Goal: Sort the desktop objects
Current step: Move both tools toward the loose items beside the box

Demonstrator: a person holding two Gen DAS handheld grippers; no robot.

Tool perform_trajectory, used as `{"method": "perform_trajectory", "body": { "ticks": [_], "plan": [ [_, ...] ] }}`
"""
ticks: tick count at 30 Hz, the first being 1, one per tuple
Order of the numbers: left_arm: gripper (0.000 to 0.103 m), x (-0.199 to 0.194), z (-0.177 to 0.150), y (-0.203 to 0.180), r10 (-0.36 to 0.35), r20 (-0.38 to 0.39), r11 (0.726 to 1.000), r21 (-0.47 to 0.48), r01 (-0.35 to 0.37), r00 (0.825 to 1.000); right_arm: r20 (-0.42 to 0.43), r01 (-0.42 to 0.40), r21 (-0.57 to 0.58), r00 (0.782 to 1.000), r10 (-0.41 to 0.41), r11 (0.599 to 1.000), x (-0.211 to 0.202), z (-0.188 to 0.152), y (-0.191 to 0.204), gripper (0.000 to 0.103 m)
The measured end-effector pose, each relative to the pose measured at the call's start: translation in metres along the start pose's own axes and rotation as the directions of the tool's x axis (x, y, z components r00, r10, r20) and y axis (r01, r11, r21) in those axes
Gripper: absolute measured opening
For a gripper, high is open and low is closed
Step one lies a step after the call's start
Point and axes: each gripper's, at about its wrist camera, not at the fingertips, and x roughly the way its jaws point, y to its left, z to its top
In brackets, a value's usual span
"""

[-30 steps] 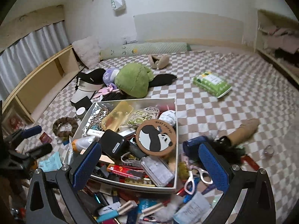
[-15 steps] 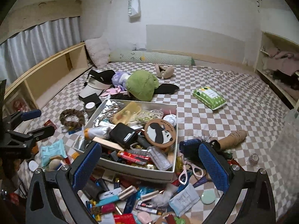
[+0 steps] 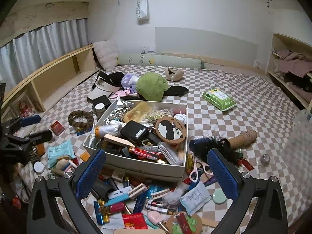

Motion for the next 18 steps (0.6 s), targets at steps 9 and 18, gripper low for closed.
{"method": "perform_trajectory", "body": {
  "ticks": [9, 18],
  "plan": [
    [0.103, 0.007, -0.015, 0.010, 0.026, -0.041, 0.999, 0.024, -0.025, 0.999, -0.065, -0.011, 0.061, 0.998, 0.015, 0.998, 0.015, -0.013, -0.012, 0.103],
    [0.103, 0.029, -0.039, 0.035, 0.093, -0.180, 0.996, 0.026, -0.089, 0.979, -0.155, -0.005, 0.032, 0.988, 0.010, 0.999, 0.034, -0.027, -0.015, 0.103]
  ]
}}
